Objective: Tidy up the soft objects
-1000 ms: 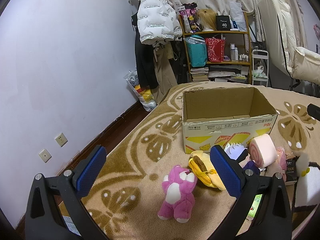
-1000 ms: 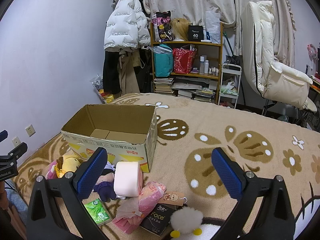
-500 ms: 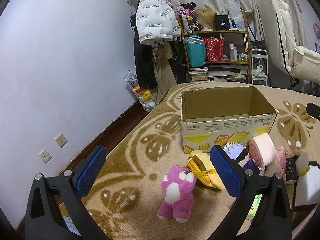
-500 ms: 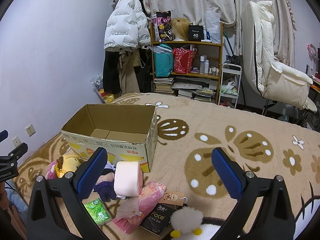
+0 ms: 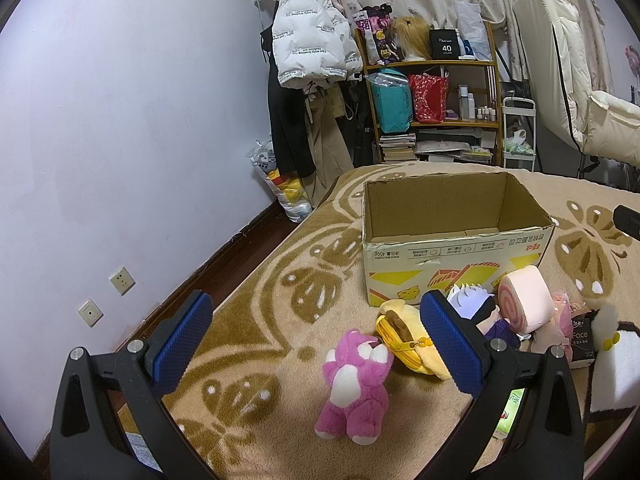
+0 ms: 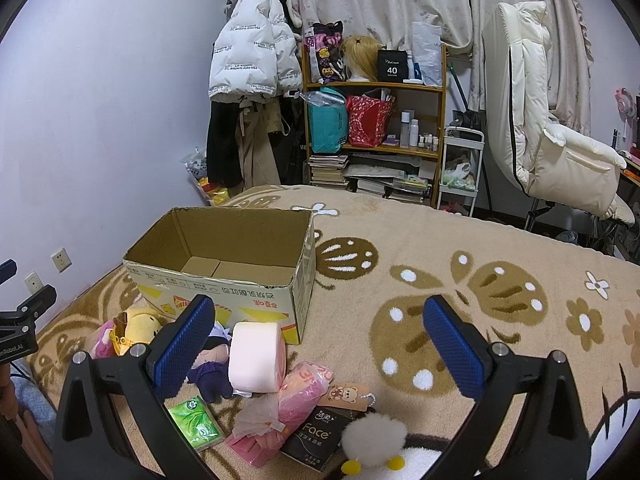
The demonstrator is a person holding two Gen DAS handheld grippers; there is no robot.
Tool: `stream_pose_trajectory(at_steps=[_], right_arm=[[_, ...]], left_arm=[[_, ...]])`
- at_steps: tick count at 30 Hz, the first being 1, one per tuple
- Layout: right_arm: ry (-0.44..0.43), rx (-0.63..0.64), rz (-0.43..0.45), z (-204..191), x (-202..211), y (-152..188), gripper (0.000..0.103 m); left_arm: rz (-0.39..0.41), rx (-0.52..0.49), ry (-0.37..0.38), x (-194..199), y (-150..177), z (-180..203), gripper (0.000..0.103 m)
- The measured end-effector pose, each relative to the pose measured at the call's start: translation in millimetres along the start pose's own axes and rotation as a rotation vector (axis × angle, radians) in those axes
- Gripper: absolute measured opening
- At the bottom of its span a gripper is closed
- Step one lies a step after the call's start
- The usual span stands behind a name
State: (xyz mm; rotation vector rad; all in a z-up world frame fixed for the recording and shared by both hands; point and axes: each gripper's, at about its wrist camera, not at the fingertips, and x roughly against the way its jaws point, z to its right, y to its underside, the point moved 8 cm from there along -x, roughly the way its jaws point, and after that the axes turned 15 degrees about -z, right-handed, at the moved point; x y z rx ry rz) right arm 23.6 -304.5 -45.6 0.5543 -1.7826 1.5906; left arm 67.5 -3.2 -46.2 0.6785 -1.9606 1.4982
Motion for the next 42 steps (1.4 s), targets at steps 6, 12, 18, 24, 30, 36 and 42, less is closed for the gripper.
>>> stream_pose_trajectory(at_steps=[6,12,18,24,30,36,42], right_arm=[[0.000,0.000,0.000,0,0,0,0.103],[0.000,0.000,0.000,0,0,0,0.103],[-0.002,0.000,-0.003,1,2,-1,0.103],[-0.004,-0.005,-0.003,0,0,-1,0.103],[0.005,-0.013,-0.005,0,0,4,0.103],[-0.024,-0.067,-0.050,9,-9,4,0.103],[-0.055,-0.172,-0.168,30,-30,13,0.103]], left_arm=[[-0.001,0.000,0.000,0,0,0,0.102],[-0.001,-0.001,-0.001,0,0,0,0.102],[-0.001,-0.001,-0.001,0,0,0,0.102],[-0.001,-0.003,-0.002,0,1,0,0.102],[-0.013,-0.008,0.000,-3,3,2,0.103],[-0.057,-0.036,0.001,-14,6,8,0.102],[-0.121,-0.037,0.001,-28,8,8,0.102]])
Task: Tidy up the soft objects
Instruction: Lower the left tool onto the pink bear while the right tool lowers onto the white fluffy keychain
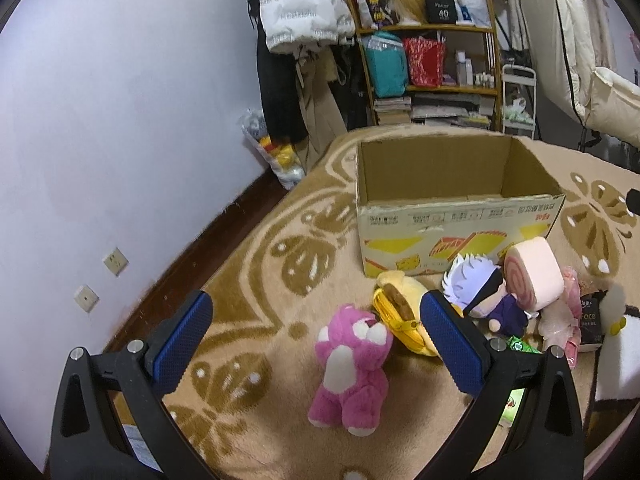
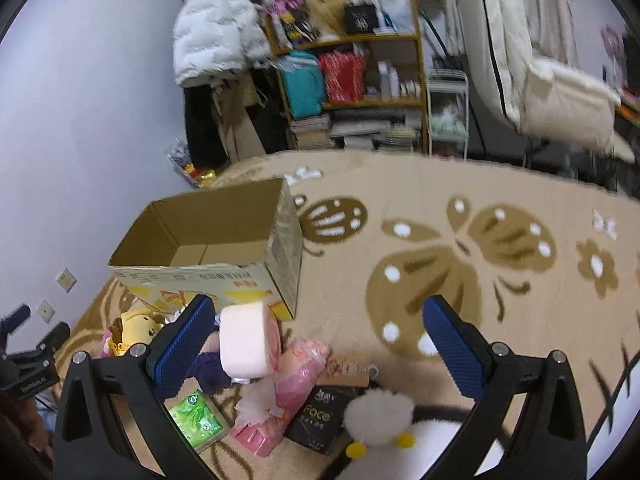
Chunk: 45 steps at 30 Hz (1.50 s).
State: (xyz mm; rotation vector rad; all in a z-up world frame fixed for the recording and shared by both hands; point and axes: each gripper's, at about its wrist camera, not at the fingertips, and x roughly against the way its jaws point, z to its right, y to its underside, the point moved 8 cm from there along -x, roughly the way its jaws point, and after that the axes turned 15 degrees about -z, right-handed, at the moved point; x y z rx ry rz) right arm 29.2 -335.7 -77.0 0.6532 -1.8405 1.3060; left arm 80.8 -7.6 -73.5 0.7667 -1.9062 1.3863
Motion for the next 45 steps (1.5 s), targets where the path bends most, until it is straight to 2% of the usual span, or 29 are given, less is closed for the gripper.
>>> stream_pose_trajectory(at_steps=[6,11,19,23,26,31,37,39,40,42,45], right_arm=[[0.002,-0.109,-0.163,24,-32,14,0.103],[0.005,-0.166,-0.239,37,-45,24,0.103],[0.047,-0.160,-0.345,37,-61,37,0.103],[0.064,-0.169,-0.401,41,-71,44,0.097],[0.085,-0.191,-0.443,48,-77,50,0.087],[0.088,-0.222,-0.500,54,-84,59,0.085],[0.038,-0.242,-0.561,54,-93,67,0.067],[0.024,-0.245,-0.574,53,-95,69,0.053],[0.018,-0.250,-0.578,53,-95,70,0.051],[0.015,-0.252,-0.581,53,-96,70,0.037],[0.015,-0.248,-0.587,53,-98,70,0.032]], left_arm=[[-0.112,0.021,0.032,-25,2,-1,0.102],[-0.192,0.047,0.104,-42,7,0,0.102],[-0.290,0.019,0.113,-67,19,11,0.102],[-0.334,0.011,0.110,-80,24,13,0.102],[-0.368,0.012,0.111,-89,28,14,0.102],[-0.403,0.010,0.106,-99,34,15,0.102],[-0.448,-0.003,0.086,-112,41,17,0.102],[-0.456,-0.010,0.086,-115,42,19,0.102],[-0.460,-0.012,0.086,-117,42,19,0.102],[-0.468,-0.016,0.088,-120,44,21,0.094],[-0.486,-0.017,0.088,-125,47,23,0.081]])
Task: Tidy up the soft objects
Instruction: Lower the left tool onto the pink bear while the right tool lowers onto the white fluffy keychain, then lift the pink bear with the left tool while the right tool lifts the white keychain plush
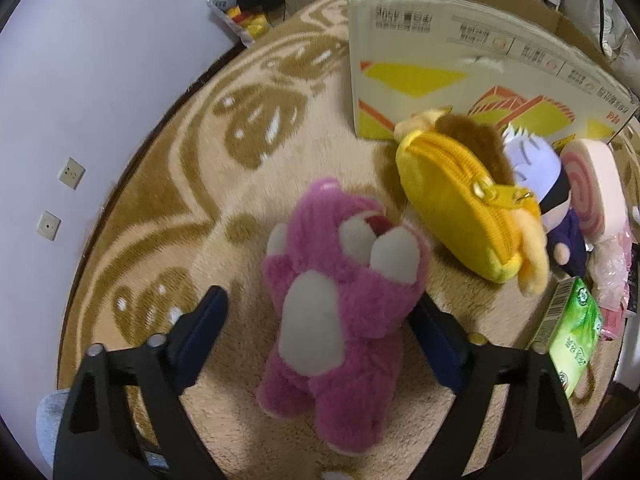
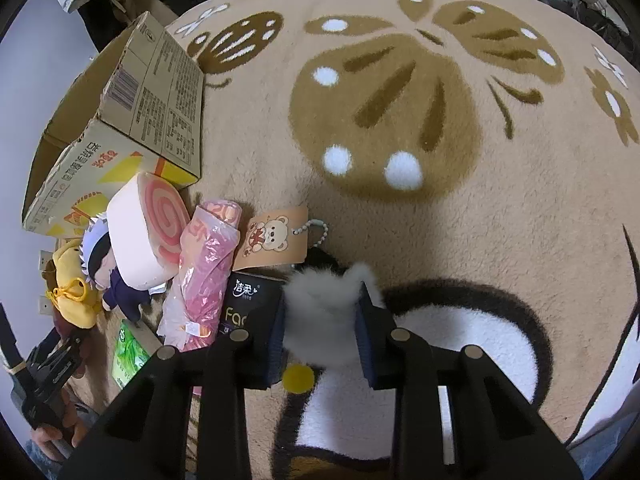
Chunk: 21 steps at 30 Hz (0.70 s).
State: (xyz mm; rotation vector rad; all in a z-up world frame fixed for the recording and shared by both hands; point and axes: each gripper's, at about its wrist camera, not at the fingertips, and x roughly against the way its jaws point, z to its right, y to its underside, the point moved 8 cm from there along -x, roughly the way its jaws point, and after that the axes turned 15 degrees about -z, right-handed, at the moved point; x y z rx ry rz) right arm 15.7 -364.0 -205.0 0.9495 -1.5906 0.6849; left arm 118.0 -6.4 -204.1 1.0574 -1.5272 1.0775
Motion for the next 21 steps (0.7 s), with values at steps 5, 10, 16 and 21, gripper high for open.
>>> stream_pose_trajectory(at_steps=[5,10,16,21], right_arm=[[-0.007,0.008,0.024,-2,4,-2,0.025],[-0.031,0.033,0.068,-7,13,-2,0.005],[-0.057,0.087,0.118,-21,19,-1,0.003],[-0.071,0.167,0.202,-39,38,3,0.003]], left_arm=[[-0.043,0.010,0.040,-14,-1,2,0.057],[-0.026,0.029,0.077,-12,-1,2,0.043],[0.013,0.065,0.120,5,3,-2,0.043],[0.093,0.061,0.080,25,6,-6,0.043]])
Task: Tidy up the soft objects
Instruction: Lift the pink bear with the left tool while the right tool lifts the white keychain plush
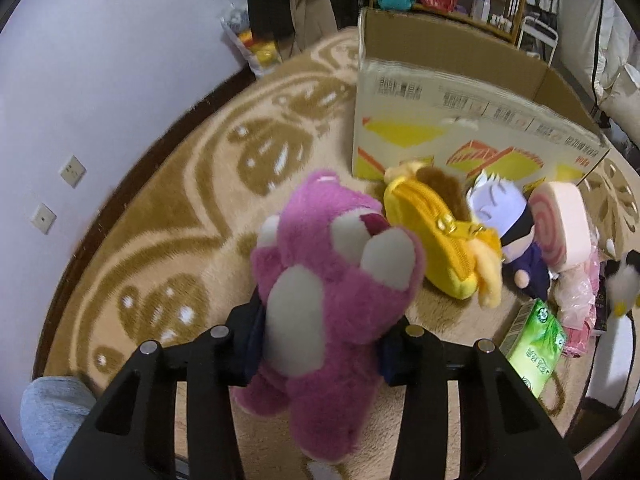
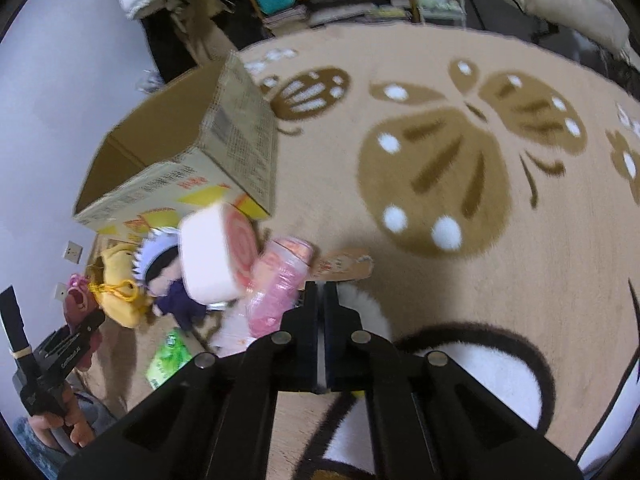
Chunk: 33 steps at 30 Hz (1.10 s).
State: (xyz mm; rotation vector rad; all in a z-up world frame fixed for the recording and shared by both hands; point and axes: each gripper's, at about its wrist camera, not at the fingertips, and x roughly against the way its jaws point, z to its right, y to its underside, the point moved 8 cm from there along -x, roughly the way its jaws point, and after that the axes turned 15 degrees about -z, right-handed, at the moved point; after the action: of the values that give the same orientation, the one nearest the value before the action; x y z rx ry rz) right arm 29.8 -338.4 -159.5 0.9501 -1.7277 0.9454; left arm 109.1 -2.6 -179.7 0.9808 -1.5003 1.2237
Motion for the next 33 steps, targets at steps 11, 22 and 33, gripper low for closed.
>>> stream_pose_trajectory(at_steps=[11,22,33], right_arm=[[-0.009,0.134,0.208,-33,46,-4,0.003],[-0.042,0.212,0.389,-64,96,-9,0.003],[-0.025,0.291,0.485,-99,122,-31,0.003]], left_arm=[[0.191,0.037,-0.015,51,-4,-8,0.043],[0.382,0.005,-0.034,103,-7,-2,0.043],[0.526,-0.047,-0.034,149,-34,23,0.043]])
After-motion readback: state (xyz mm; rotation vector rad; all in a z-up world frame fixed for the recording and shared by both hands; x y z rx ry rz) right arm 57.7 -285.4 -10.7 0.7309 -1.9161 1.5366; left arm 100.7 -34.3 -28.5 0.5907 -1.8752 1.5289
